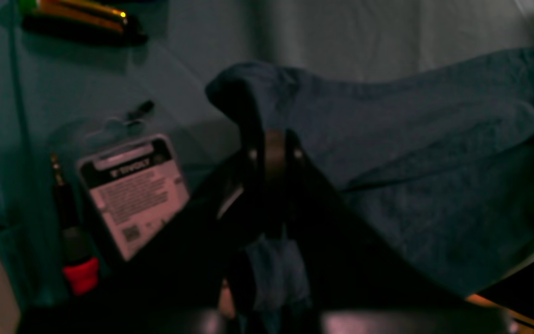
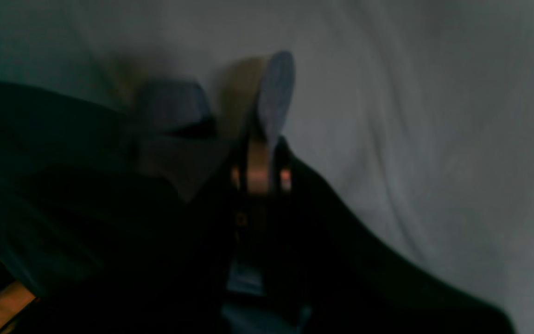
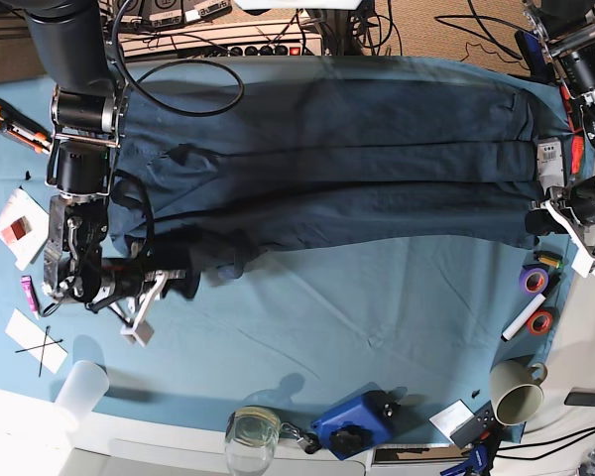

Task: Fold the T-shirt properly
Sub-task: 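Fold the hem over onto the folded edge with both grippers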

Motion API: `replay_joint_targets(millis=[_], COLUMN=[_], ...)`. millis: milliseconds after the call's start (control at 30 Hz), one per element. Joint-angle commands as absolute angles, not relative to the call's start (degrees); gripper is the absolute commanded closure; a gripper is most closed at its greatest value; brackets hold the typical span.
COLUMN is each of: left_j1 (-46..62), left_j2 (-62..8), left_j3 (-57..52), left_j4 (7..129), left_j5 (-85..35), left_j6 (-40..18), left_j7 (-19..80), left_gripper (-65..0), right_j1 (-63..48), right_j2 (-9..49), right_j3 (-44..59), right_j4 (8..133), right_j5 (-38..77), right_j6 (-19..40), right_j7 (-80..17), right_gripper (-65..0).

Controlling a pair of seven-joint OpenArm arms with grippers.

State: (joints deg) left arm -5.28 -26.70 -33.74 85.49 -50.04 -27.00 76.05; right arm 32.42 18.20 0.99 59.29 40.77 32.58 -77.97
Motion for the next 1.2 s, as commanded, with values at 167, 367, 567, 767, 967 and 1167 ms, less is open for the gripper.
replay_joint_targets(millis=[167, 367, 567, 767, 967, 1167], left_j1=[-6.2, -6.15, -4.84, -0.27, 3.6, 5.15], left_j2=[-27.94, -27.99, -27.99, -28.47, -29.41, -29.36], left_j3=[-34.02, -34.04, -34.04, -34.06, -34.06, -34.06], left_j4=[86.43, 86.43, 87.02, 92.44, 97.69, 97.89], left_j5=[-51.51, -54.94, -56.71, -56.77, -56.55, -56.31], left_j6=[-26.83, -27.07, -27.33, -28.58, -28.58, -28.56], left_j7=[76.84, 79.18, 80.0, 80.0, 79.13, 79.11], left_gripper=[0.0, 0.0, 0.0, 0.0, 0.0, 0.0], right_j1=[28.8, 21.08, 13.96, 7.01, -0.21, -5.26], right_j2=[18.92, 18.9, 18.9, 18.9, 18.85, 18.87], right_j3=[1.28, 6.57, 17.02, 20.73, 26.39, 33.3], right_j4=[75.75, 84.42, 89.56, 94.72, 101.45, 104.68], right_j5=[39.94, 38.22, 44.14, 46.54, 49.71, 53.39], right_j6=[32.29, 31.97, 34.13, 34.76, 36.53, 37.82], right_j7=[-78.04, -77.78, -78.67, -79.05, -78.24, -78.32], right_gripper=[0.0, 0.0, 0.0, 0.0, 0.0, 0.0])
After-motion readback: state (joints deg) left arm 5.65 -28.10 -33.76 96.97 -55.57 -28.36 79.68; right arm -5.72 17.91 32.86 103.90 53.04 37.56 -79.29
